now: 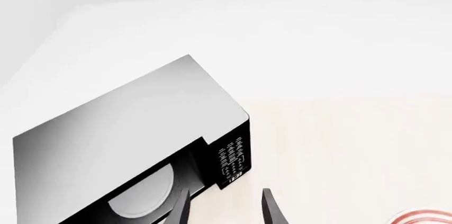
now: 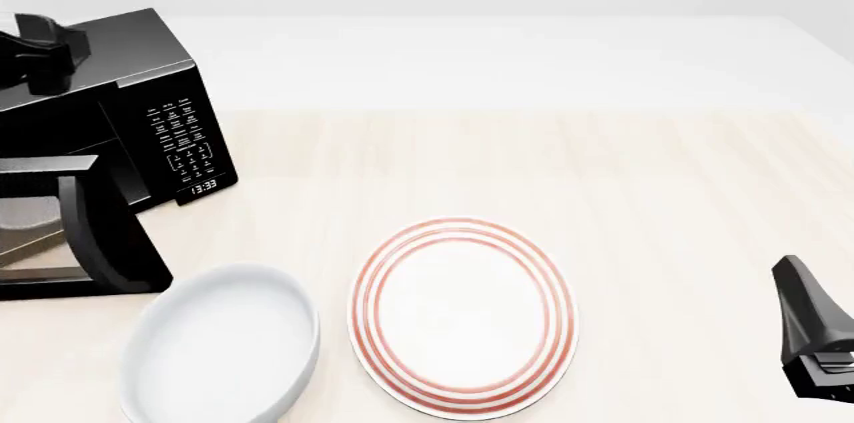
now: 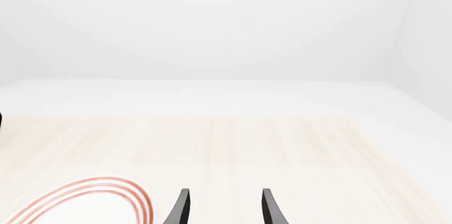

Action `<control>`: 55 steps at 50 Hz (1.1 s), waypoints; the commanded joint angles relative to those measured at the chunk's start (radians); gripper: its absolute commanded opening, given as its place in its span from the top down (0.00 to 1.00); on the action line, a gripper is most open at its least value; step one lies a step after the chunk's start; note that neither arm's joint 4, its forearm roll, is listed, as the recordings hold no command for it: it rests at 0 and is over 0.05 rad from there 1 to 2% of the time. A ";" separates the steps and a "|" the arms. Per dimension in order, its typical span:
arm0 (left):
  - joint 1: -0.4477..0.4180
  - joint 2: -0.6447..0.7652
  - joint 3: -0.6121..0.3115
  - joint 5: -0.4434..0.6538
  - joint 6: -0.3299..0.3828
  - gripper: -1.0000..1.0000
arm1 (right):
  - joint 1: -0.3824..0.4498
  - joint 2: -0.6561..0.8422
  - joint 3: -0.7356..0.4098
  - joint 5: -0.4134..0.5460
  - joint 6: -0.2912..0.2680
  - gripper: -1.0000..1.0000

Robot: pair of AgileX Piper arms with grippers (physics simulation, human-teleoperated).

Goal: Open the microwave.

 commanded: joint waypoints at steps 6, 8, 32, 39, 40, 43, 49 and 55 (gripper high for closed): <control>0.010 0.093 -0.009 -0.001 -0.048 0.00 | 0.000 0.000 0.000 0.000 0.000 0.00; 0.006 0.104 -0.010 -0.006 -0.045 0.00 | 0.000 0.000 0.000 0.000 0.000 0.00; 0.027 0.233 -0.044 -0.025 -0.006 0.00 | 0.000 0.000 0.000 0.000 0.000 0.00; 0.042 0.251 -0.045 -0.025 -0.001 0.00 | 0.000 0.000 0.000 0.000 0.000 0.00; 0.045 0.253 -0.044 -0.026 0.001 0.00 | 0.000 0.000 0.000 0.000 0.000 0.00; 0.052 0.257 -0.036 -0.029 0.012 0.00 | 0.000 0.000 0.000 0.000 0.000 0.00; 0.068 0.244 -0.022 -0.043 0.022 0.00 | 0.000 0.000 0.000 0.000 0.000 0.00; 0.102 0.225 0.010 -0.050 0.024 0.00 | 0.000 0.000 0.000 0.000 0.000 0.00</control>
